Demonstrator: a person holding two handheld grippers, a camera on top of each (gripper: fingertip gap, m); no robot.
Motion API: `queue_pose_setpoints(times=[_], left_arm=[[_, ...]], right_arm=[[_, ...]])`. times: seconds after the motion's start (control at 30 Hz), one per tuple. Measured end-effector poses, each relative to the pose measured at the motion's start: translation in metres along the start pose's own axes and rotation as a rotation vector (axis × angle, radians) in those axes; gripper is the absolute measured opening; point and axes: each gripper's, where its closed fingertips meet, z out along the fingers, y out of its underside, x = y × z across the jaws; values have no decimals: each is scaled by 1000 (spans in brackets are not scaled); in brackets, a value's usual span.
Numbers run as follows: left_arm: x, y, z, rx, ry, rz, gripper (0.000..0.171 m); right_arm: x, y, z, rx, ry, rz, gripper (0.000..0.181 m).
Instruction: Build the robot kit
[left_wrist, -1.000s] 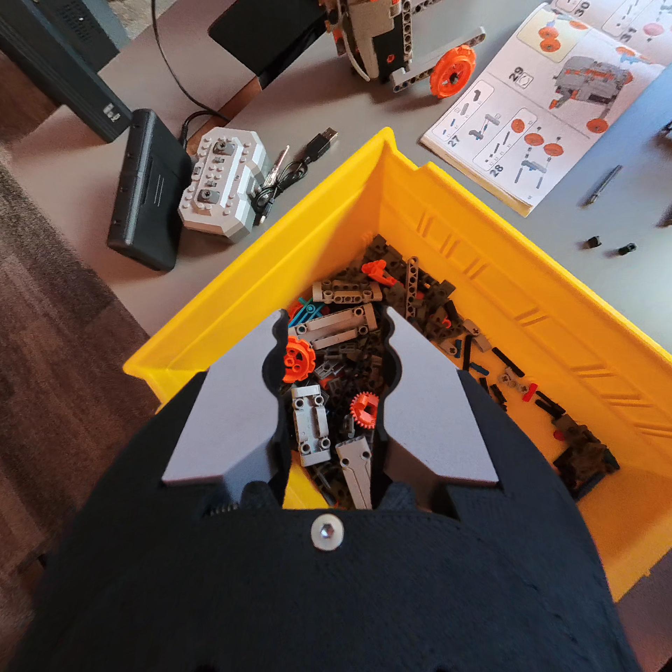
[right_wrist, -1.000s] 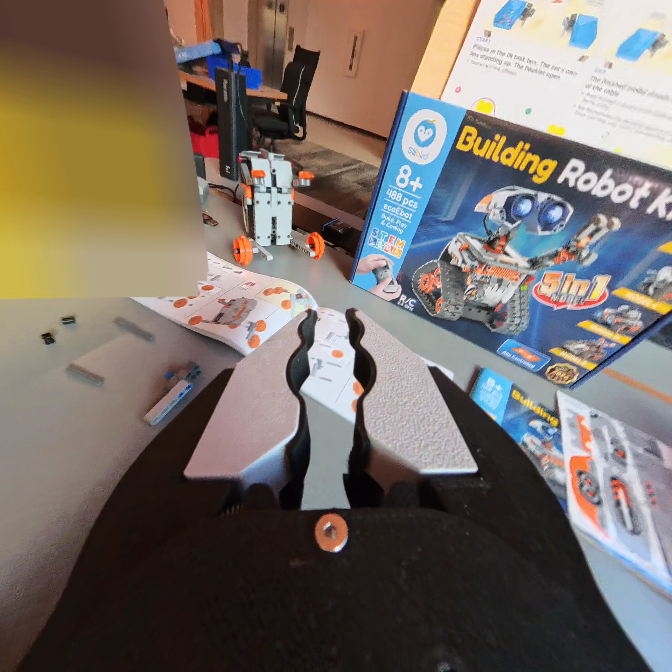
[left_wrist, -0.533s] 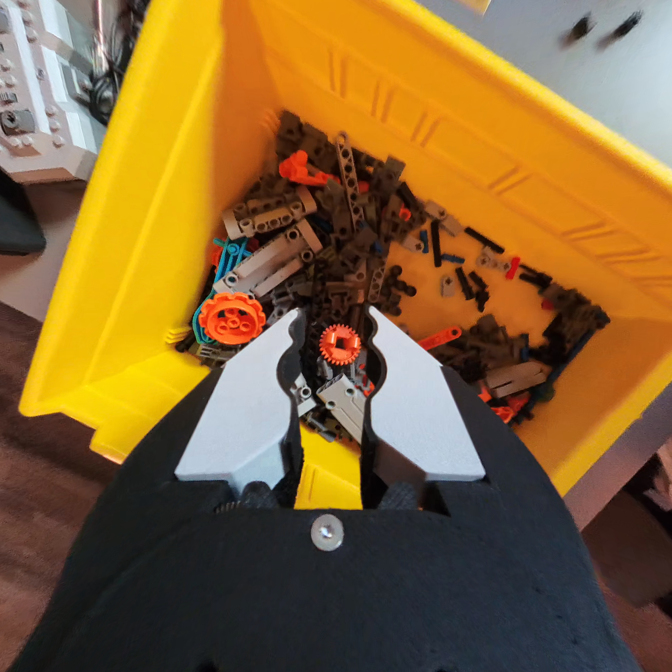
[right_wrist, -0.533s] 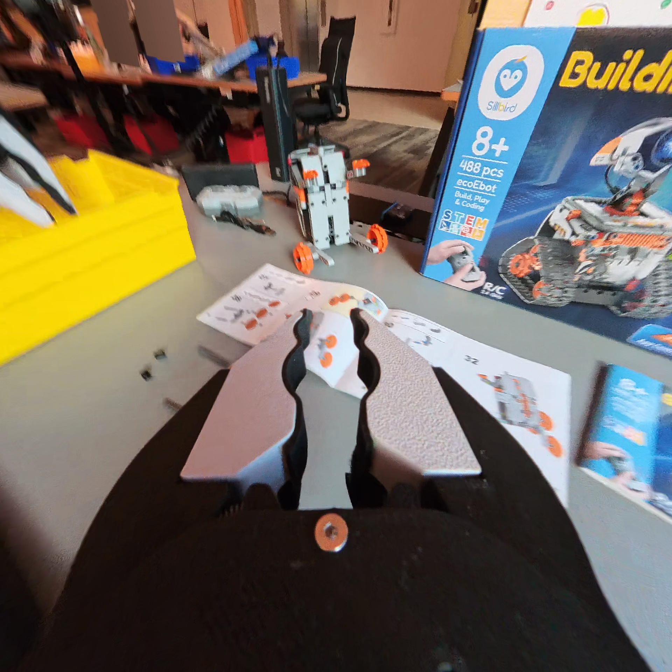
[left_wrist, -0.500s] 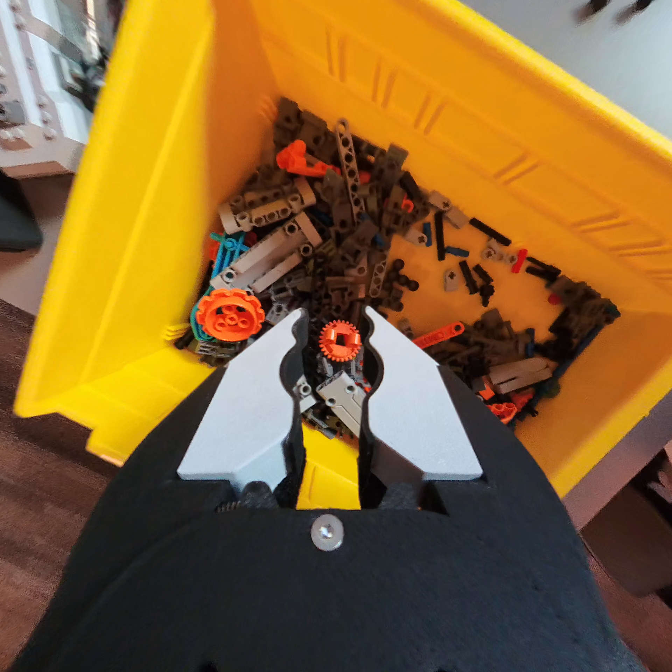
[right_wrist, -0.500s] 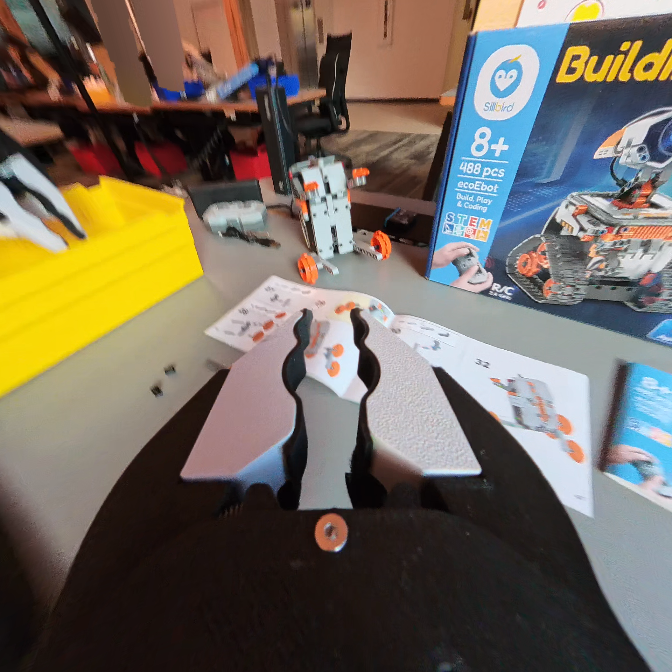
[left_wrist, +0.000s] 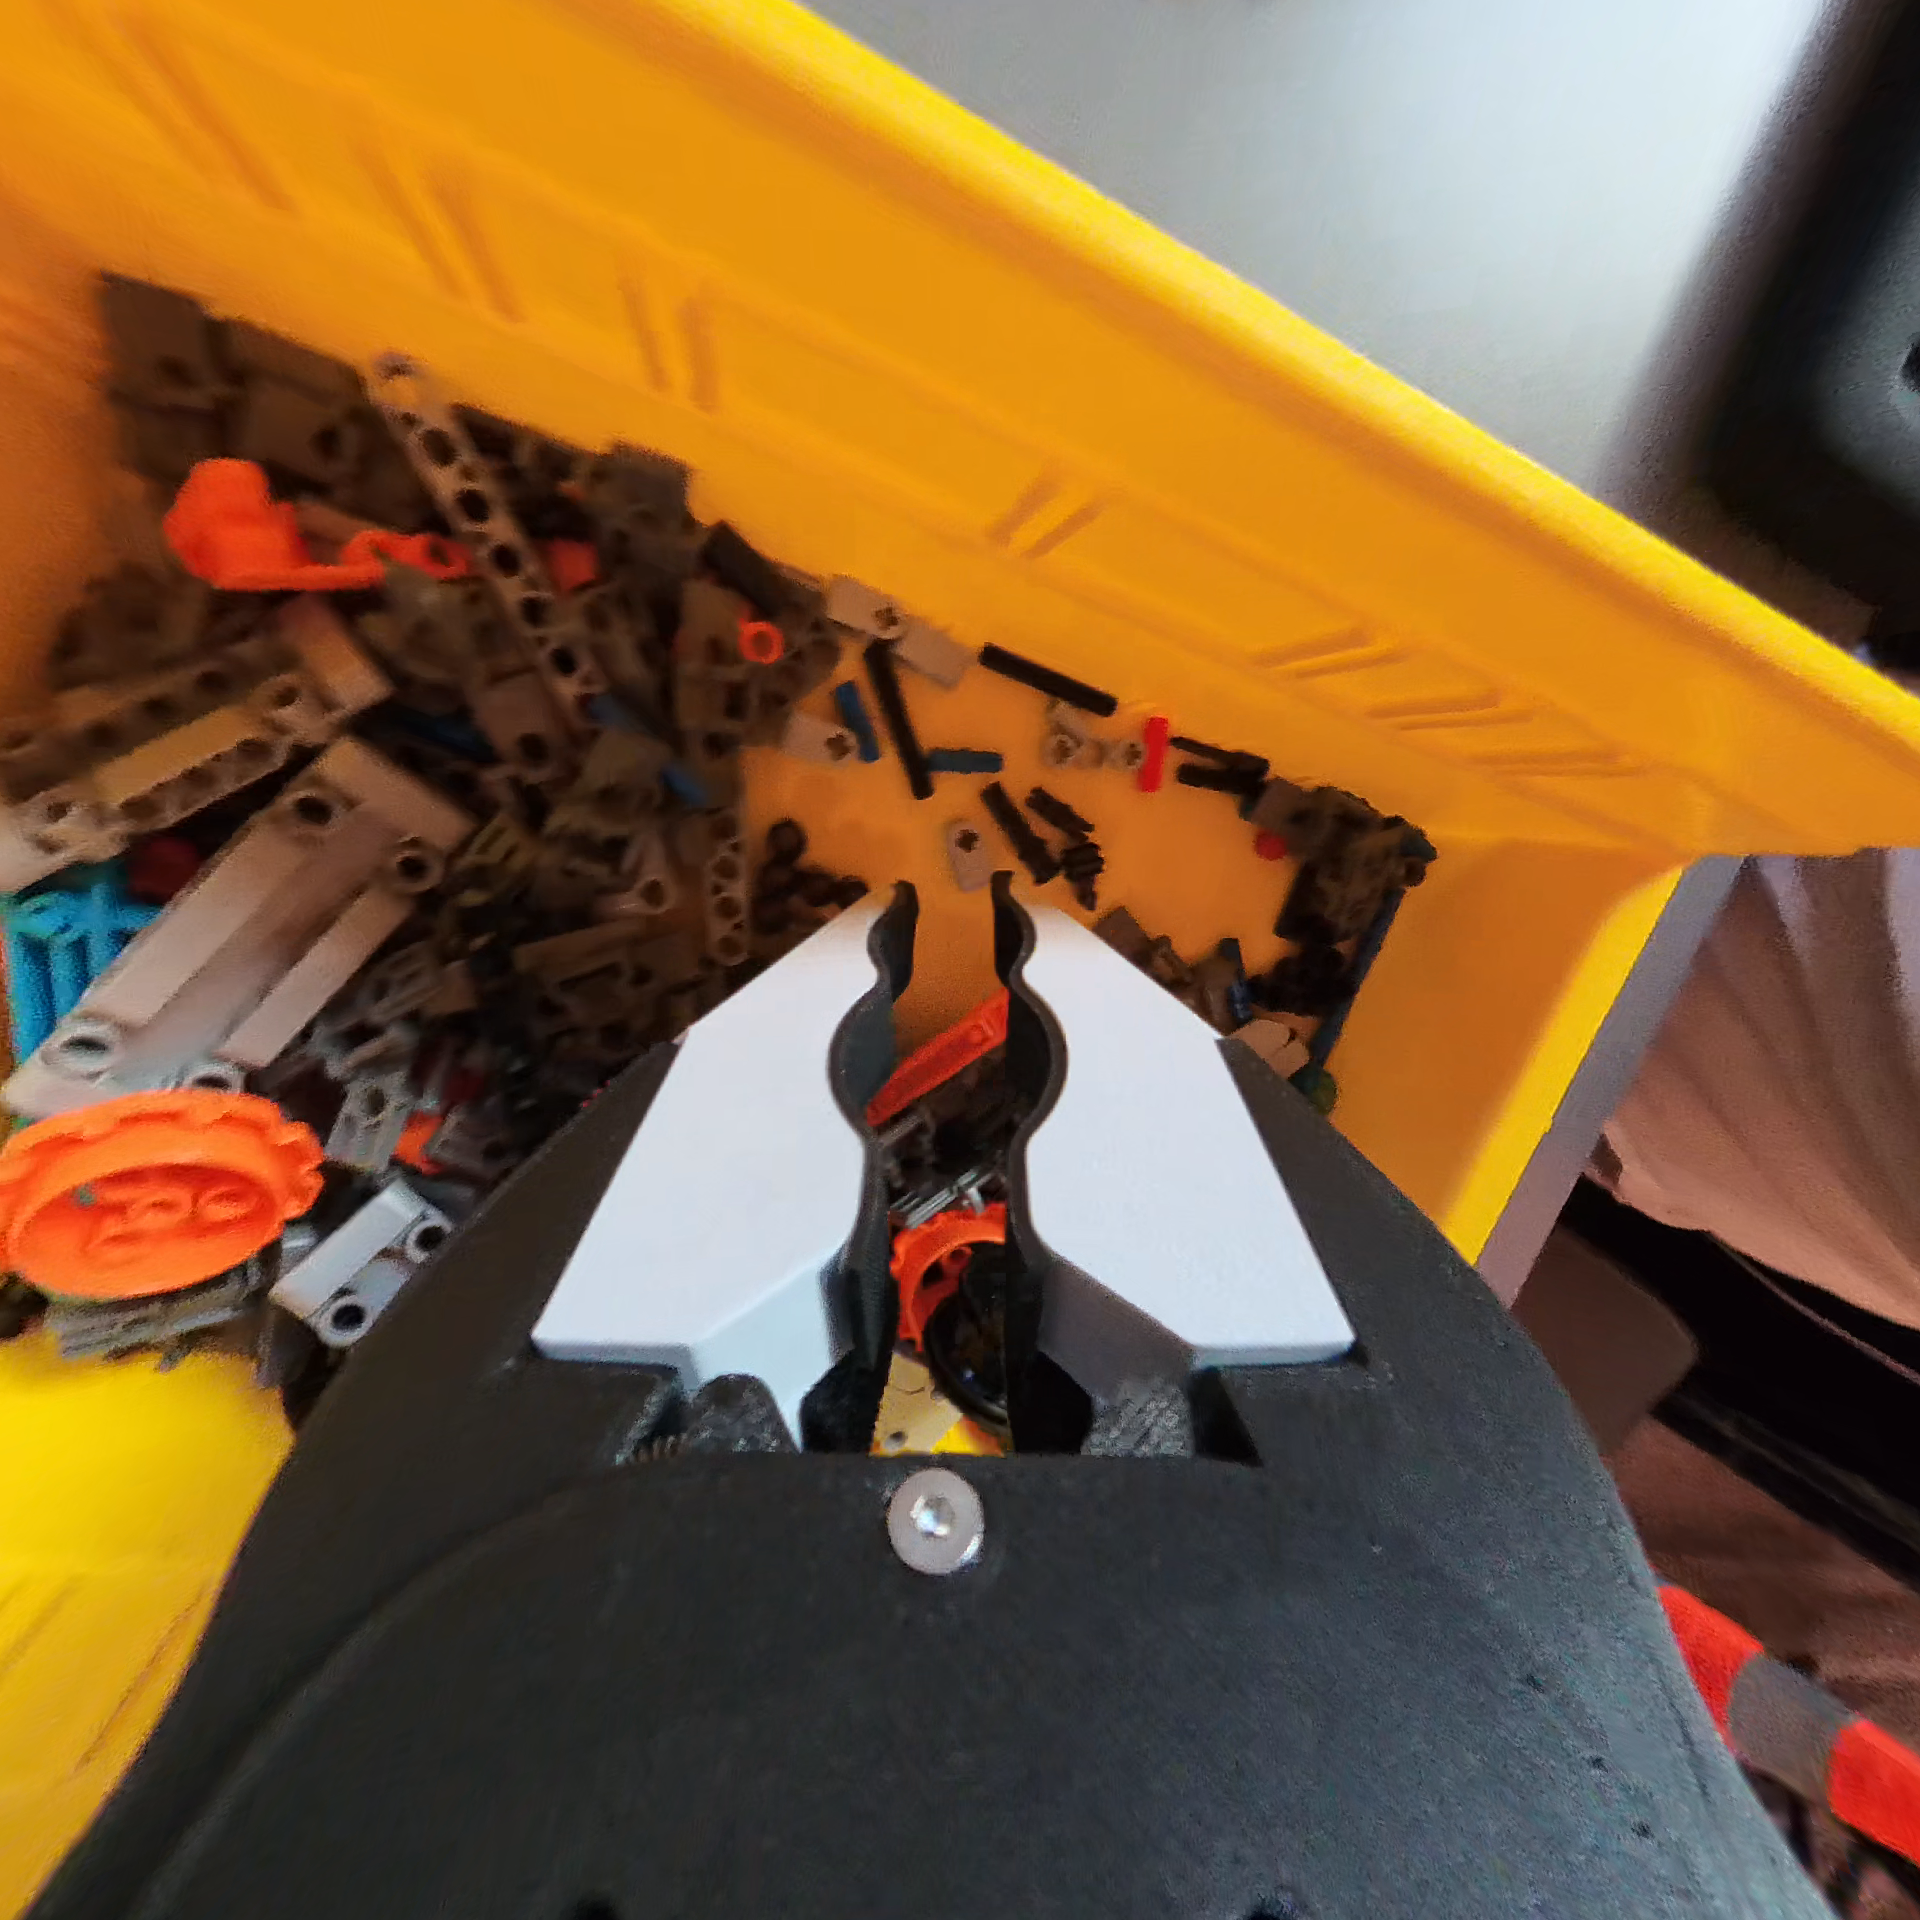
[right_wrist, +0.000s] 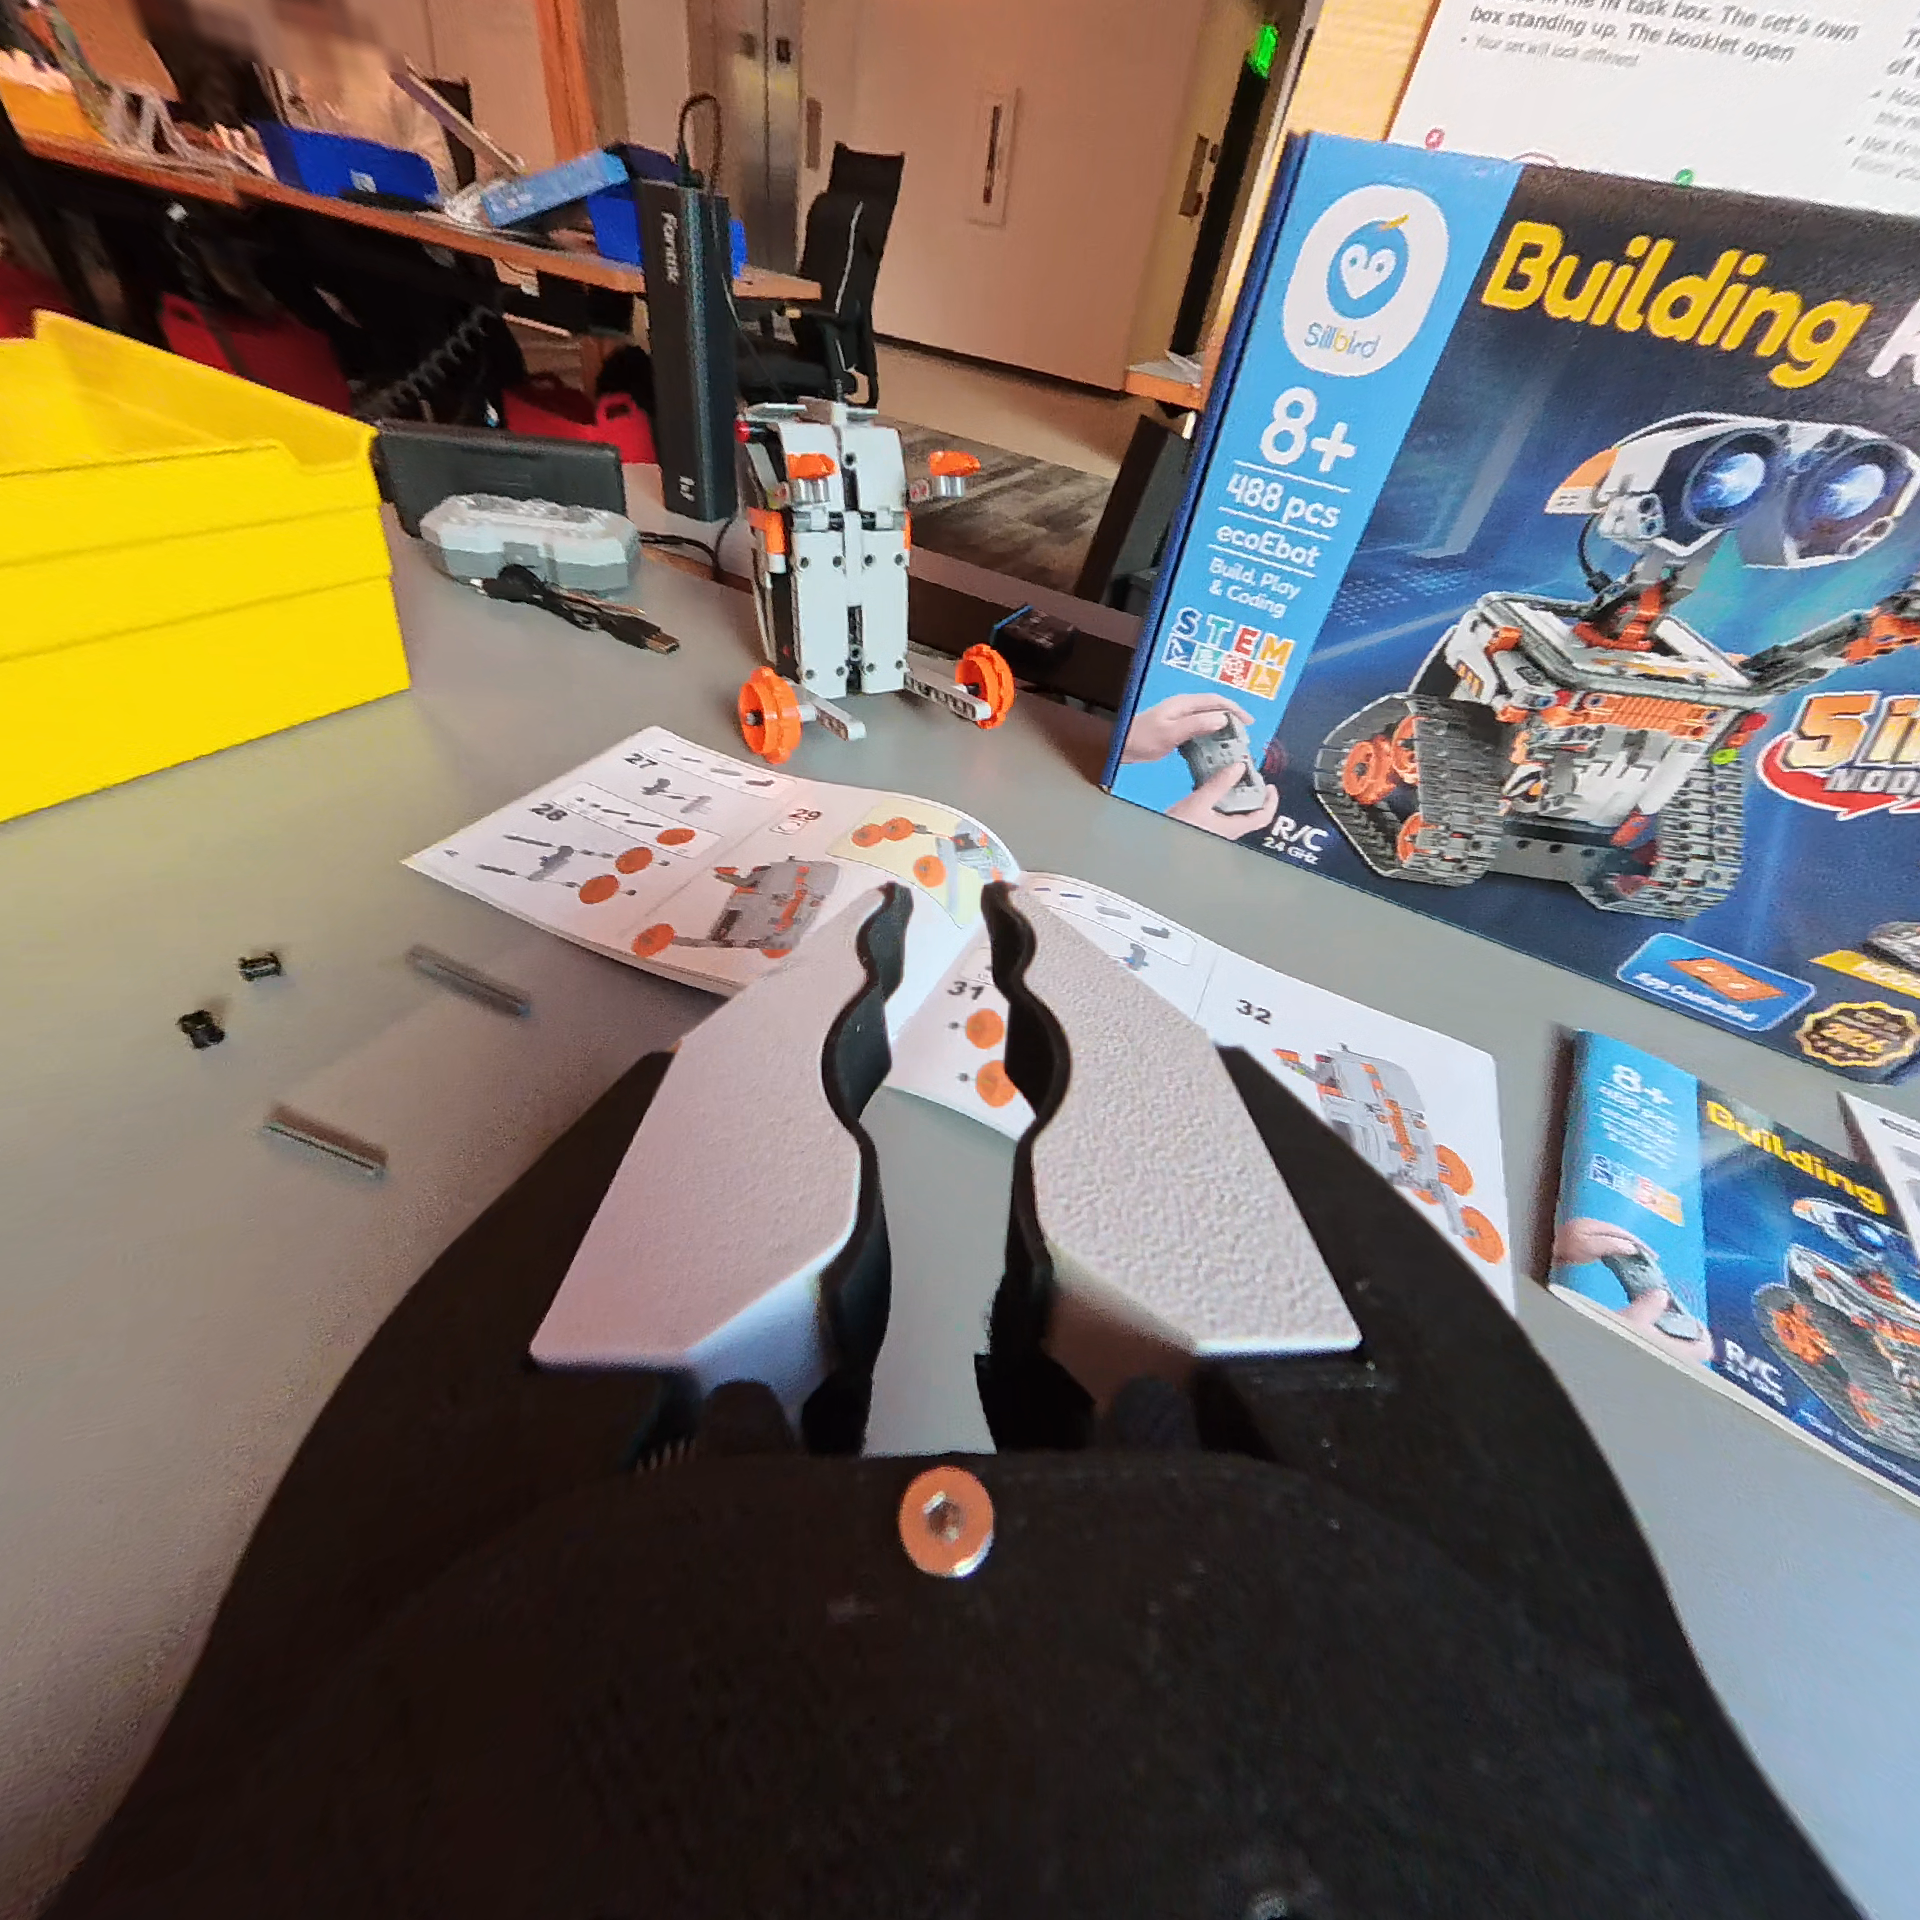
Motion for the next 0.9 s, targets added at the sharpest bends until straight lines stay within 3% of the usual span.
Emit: queue_pose_setpoints(times=[0.17, 0.23, 0.47, 0.7, 0.9], left_arm=[[17, 2, 10, 30, -7, 113, 12], [9, 7, 11, 23, -87, 142, 10], [-16, 9, 7, 24, -177, 13, 9], [-15, -2, -4, 112, -217, -32, 15], [-45, -18, -27, 182, -386, -111, 40]], right_arm=[[5, 5, 2, -6, -14, 67, 14], [8, 5, 1, -3, -5, 71, 13], [19, 5, -4, 18, 41, 101, 12], [28, -2, -16, 77, 119, 168, 12], [24, -19, -41, 204, 188, 238, 12]])
